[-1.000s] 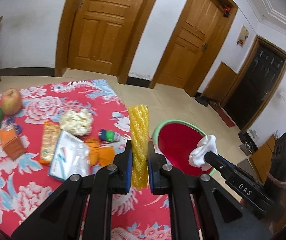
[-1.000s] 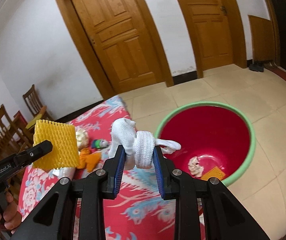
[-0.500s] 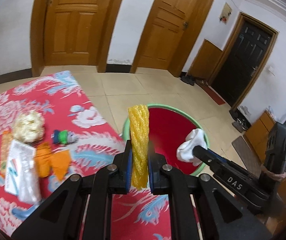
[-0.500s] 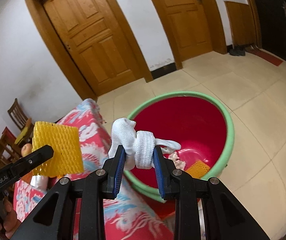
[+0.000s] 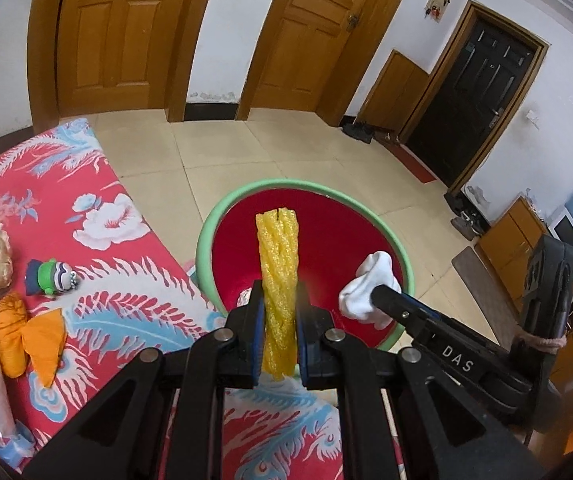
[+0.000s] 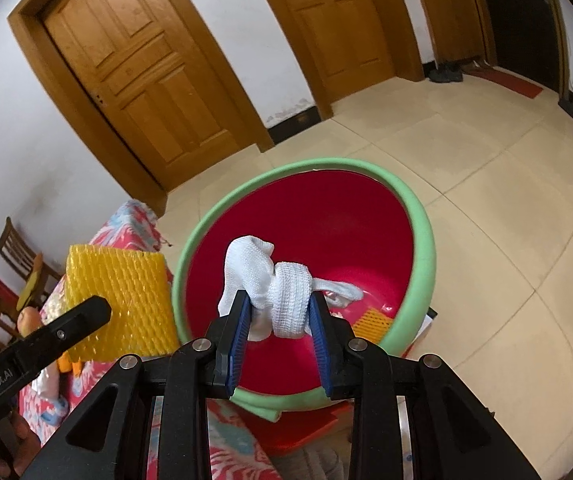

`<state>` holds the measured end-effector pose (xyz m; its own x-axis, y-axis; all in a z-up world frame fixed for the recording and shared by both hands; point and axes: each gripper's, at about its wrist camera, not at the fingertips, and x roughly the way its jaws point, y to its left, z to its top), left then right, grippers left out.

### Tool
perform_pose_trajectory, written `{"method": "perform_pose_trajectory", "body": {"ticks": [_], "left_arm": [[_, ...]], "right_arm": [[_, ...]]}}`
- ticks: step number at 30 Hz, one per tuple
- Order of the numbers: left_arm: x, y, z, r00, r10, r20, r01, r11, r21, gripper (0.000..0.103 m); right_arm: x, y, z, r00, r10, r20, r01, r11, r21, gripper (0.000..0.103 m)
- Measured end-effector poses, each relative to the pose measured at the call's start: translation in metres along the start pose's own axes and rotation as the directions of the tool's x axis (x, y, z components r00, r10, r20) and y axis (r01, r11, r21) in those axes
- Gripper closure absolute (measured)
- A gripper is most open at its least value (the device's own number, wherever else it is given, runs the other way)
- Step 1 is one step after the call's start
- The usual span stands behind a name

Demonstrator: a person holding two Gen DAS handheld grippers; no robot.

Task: Collect trash
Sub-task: 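Carry the yellow net in the left tool while the right tool carries the glove to the bucket, then open the right tool to drop the glove while the left tool releases the yellow net into the bucket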

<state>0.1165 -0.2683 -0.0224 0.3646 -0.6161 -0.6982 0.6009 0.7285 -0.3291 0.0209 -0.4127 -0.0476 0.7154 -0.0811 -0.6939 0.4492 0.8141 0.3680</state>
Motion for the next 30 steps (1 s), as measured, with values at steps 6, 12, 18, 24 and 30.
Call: {"method": "perform_pose_trajectory", "body": {"ticks": [6,12,18,24,30], "left_arm": [[0.005,-0.007,-0.002,0.999,0.037,-0.004,-0.037,0.999,0.038,0.071],[0.003,-0.002,-0.003,0.999,0.054,-0.005,-0.054,0.998,0.013,0.071],[-0.002,0.007,-0.005,0.997,0.083,-0.009,-0.083,0.996,-0.014,0.071],[-0.015,0.015,-0.009,0.995,0.098,0.008,-0.098,0.994,-0.04,0.071],[-0.031,0.024,-0.012,0.993,0.113,0.031,-0.111,0.991,-0.072,0.071]], "right_arm": [[0.001,-0.005,0.004,1.0,-0.014,0.012,0.014,1.0,0.005,0.072],[0.001,-0.01,0.004,1.0,-0.011,0.013,0.011,1.0,0.009,0.061],[-0.001,-0.008,0.005,1.0,-0.009,0.019,0.009,1.0,0.01,0.057],[-0.005,0.001,0.001,0.999,0.03,0.012,-0.03,1.0,0.001,0.056],[-0.015,0.011,-0.002,0.998,0.054,0.02,-0.053,0.998,-0.013,0.055]]}}
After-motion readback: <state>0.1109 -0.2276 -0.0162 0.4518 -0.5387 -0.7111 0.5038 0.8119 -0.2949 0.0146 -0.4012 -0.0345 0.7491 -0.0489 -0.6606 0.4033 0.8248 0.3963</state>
